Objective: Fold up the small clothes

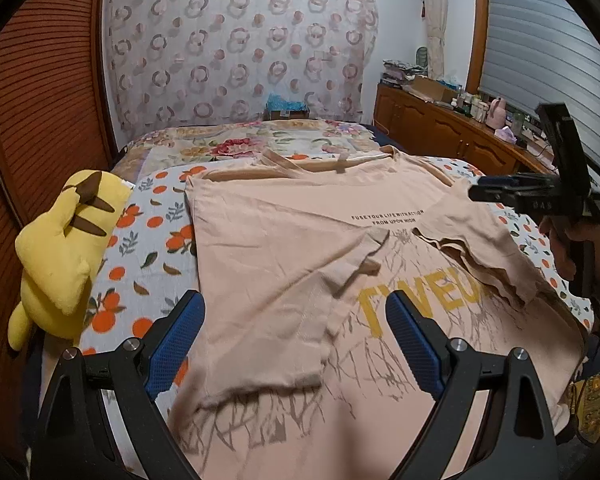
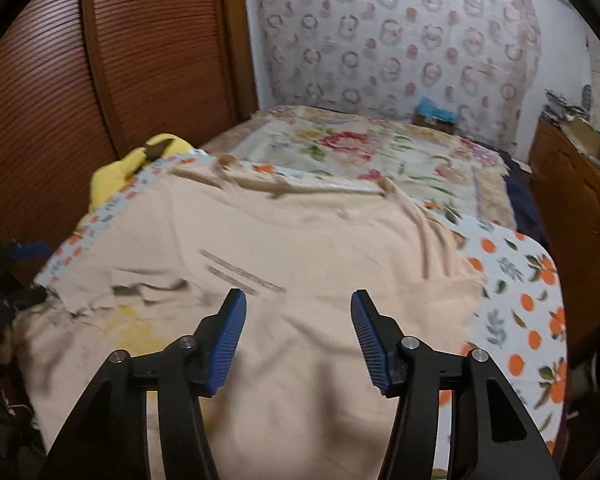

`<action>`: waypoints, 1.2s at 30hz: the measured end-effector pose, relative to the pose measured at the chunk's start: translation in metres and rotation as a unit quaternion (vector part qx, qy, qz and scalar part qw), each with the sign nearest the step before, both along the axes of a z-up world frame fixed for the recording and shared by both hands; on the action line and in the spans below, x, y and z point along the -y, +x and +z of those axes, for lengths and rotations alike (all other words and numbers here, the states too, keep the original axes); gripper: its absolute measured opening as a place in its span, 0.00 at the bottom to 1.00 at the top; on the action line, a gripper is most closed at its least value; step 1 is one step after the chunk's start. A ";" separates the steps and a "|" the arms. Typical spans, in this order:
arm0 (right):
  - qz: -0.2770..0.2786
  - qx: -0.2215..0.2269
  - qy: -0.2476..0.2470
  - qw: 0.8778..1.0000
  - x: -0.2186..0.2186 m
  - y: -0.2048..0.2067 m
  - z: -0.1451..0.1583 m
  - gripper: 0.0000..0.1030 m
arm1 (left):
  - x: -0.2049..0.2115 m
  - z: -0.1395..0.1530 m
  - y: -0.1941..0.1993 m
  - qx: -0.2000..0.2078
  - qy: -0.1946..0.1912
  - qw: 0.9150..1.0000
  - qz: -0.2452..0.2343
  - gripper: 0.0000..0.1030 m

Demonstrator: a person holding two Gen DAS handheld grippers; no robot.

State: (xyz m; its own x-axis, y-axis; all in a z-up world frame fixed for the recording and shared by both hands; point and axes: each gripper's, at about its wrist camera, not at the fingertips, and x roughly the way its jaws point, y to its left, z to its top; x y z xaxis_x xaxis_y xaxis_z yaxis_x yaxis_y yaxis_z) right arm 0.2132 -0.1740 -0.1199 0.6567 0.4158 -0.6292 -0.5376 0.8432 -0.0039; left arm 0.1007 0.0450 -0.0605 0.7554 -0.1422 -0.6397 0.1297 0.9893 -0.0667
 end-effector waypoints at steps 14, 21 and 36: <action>-0.097 -0.019 -0.035 0.994 0.035 0.031 -0.019 0.66 | -0.028 -0.002 0.068 -0.023 0.020 1.000 -0.001 0.90; -0.113 -0.041 -0.019 0.993 0.040 0.053 -0.017 0.66 | -0.051 -0.009 0.116 -0.049 0.014 0.999 0.011 0.84; -0.101 -0.036 -0.036 0.994 0.034 0.072 -0.025 0.66 | -0.069 -0.033 0.176 -0.100 0.019 0.995 0.019 0.61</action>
